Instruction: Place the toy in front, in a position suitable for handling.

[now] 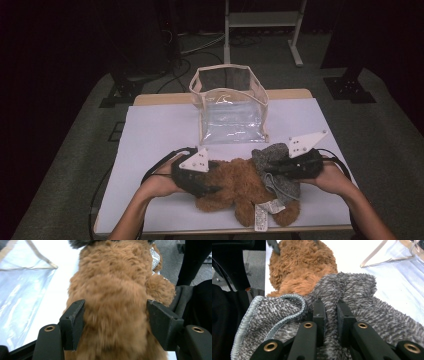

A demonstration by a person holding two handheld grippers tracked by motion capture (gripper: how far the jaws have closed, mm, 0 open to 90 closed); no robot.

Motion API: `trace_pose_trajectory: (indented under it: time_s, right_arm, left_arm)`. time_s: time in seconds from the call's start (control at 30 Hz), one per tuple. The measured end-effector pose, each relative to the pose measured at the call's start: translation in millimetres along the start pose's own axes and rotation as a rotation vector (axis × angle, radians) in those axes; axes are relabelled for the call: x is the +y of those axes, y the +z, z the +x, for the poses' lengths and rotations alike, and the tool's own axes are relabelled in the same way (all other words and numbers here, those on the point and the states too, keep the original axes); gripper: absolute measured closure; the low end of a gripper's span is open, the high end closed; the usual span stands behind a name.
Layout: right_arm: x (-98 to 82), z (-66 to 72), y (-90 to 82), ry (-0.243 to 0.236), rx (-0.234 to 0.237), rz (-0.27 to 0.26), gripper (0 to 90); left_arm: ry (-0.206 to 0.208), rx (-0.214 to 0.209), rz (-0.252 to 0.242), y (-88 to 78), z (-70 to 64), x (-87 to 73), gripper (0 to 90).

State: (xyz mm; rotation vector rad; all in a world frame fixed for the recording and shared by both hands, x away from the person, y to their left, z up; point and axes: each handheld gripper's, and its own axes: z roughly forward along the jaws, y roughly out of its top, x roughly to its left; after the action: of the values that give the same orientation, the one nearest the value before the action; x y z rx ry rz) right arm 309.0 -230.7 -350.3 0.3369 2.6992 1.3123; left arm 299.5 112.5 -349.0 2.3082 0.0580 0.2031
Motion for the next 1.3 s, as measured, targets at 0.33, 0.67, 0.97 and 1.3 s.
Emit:
trace_pose_trajectory:
  time_s: [0.33,0.67,0.97,1.3]
  right_arm:
    - [10.8,8.3,-4.0,-0.029,0.003,0.038,79.4]
    - [53.4,16.0,37.9,-0.113,0.049,0.098,66.3]
    - [52.7,12.4,6.4,-0.078,0.036,0.052,43.7]
    - [52.7,6.8,40.1,-0.068,0.019,0.148,52.6]
  left_arm:
    - [-0.045,-0.026,0.018,13.9,1.2,-19.0,32.6]
    - [-0.005,-0.02,0.062,16.5,-3.0,-13.0,32.0]
    - [0.0,-0.025,0.053,17.1,-1.0,-12.6,32.1]
    - [0.016,-0.031,0.045,22.2,-2.4,-8.7,32.2]
